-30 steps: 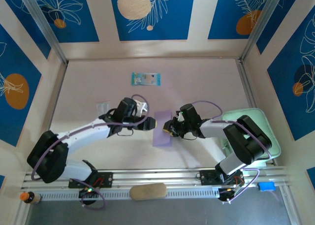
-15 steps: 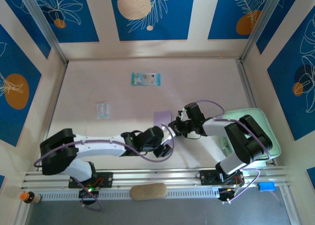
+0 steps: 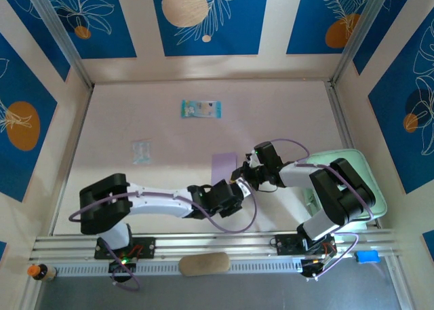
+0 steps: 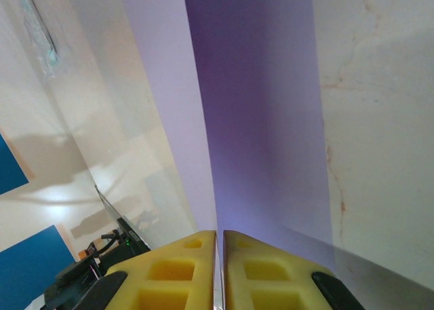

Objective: Fold a paper plane with a square sheet of paper (pick it up from the middle)
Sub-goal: Fold the triangle a second time at the center of the table.

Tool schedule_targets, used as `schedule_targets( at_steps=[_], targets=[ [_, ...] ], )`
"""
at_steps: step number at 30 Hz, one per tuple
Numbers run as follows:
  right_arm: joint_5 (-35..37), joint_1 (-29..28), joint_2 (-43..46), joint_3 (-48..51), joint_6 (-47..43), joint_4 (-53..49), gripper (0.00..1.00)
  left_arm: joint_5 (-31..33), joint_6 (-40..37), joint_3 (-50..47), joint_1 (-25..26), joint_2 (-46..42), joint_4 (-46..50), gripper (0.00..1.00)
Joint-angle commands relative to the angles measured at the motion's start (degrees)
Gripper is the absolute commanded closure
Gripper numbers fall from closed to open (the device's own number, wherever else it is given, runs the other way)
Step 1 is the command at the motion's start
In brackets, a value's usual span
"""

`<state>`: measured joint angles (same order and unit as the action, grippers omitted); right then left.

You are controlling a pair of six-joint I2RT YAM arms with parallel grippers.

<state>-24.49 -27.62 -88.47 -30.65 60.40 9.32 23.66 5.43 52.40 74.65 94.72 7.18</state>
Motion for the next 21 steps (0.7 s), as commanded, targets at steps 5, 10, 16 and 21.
schedule_targets(
  at_steps=[5, 10, 16, 21],
  targets=[
    [-1.5, 0.4, 0.2, -1.6, -0.6, -1.9, 0.88, 3.7, -2.4, 4.2, 0.4, 3.7, 4.0, 0.37],
    [-1.4, 0.5, 0.4, -1.7, -0.5, -2.1, 0.88, 3.8, -2.3, 4.5, 0.4, 3.8, 4.7, 0.46],
    [-1.2, 0.5, 0.7, -1.7, -0.6, -2.3, 0.86, 2.9, -2.2, 4.1, 0.3, 2.8, 5.1, 0.72],
    [0.5, 0.9, 3.3, -1.3, -1.1, -4.6, 0.80, 1.1, 0.2, 4.2, -0.6, 1.8, 5.8, 0.92]
  ],
)
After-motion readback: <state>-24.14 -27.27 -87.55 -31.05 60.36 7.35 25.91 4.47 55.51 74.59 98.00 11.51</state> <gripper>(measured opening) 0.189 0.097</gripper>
